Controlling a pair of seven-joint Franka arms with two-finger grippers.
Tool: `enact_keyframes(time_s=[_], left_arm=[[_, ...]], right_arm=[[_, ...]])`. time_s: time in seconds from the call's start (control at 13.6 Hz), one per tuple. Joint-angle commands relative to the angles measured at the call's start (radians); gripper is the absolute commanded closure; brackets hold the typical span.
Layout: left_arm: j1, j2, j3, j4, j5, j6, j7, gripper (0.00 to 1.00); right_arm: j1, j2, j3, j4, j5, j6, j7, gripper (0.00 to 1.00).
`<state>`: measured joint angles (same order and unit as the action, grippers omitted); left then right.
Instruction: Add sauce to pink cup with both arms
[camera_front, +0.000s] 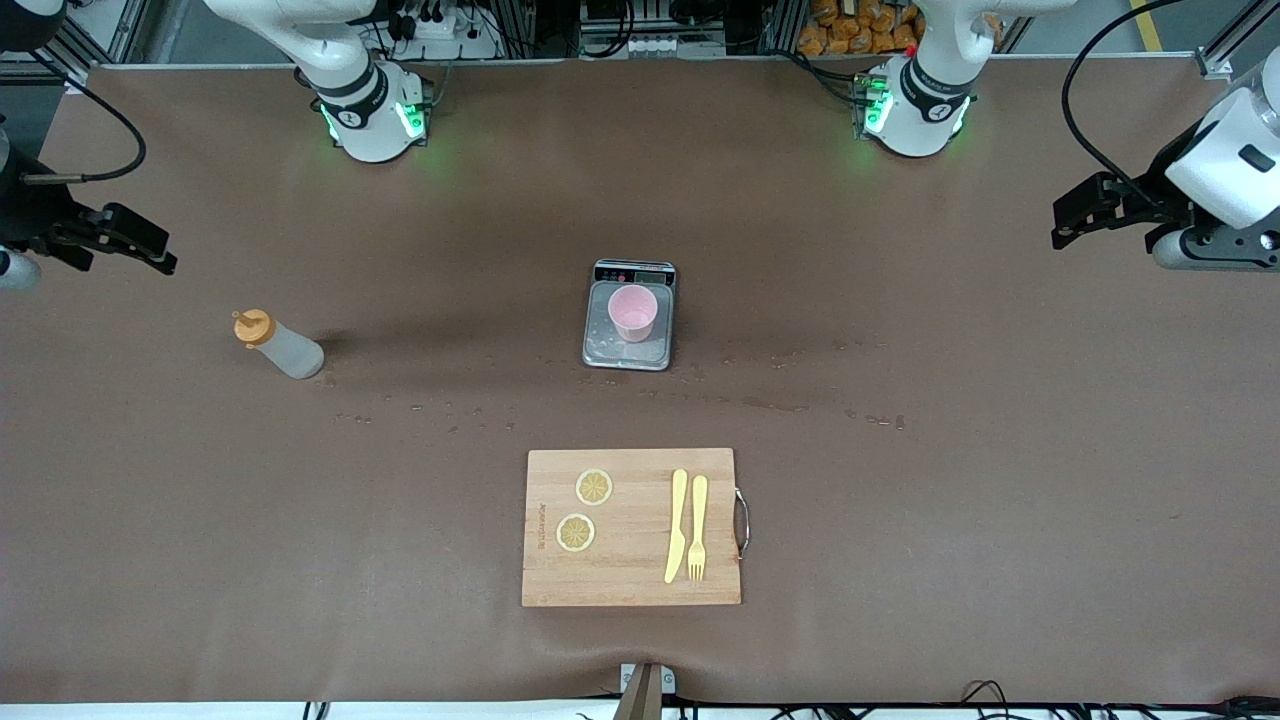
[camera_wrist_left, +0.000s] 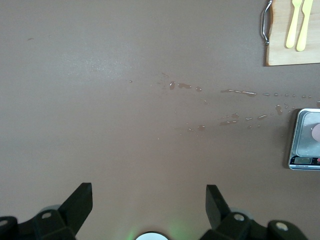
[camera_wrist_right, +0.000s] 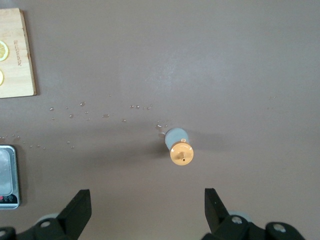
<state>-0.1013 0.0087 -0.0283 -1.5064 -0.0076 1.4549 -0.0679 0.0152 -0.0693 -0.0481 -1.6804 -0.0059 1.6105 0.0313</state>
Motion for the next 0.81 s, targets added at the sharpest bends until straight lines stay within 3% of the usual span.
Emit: enact_keyframes(time_s=[0.0,0.74], left_arm=[[0.008,-0.010,-0.005,0.002,-0.011,-0.014,-0.018,0.00],[0.009,-0.018,0.001,0.003,-0.009,-0.011,-0.026,0.00]], right_arm=[[-0.011,0.031,0.008,0.048,-0.023,-0.009,-0.008,0.00],[-0.006,0.042,0.008,0.047,-0.046,-0.009,-0.013,0.00]])
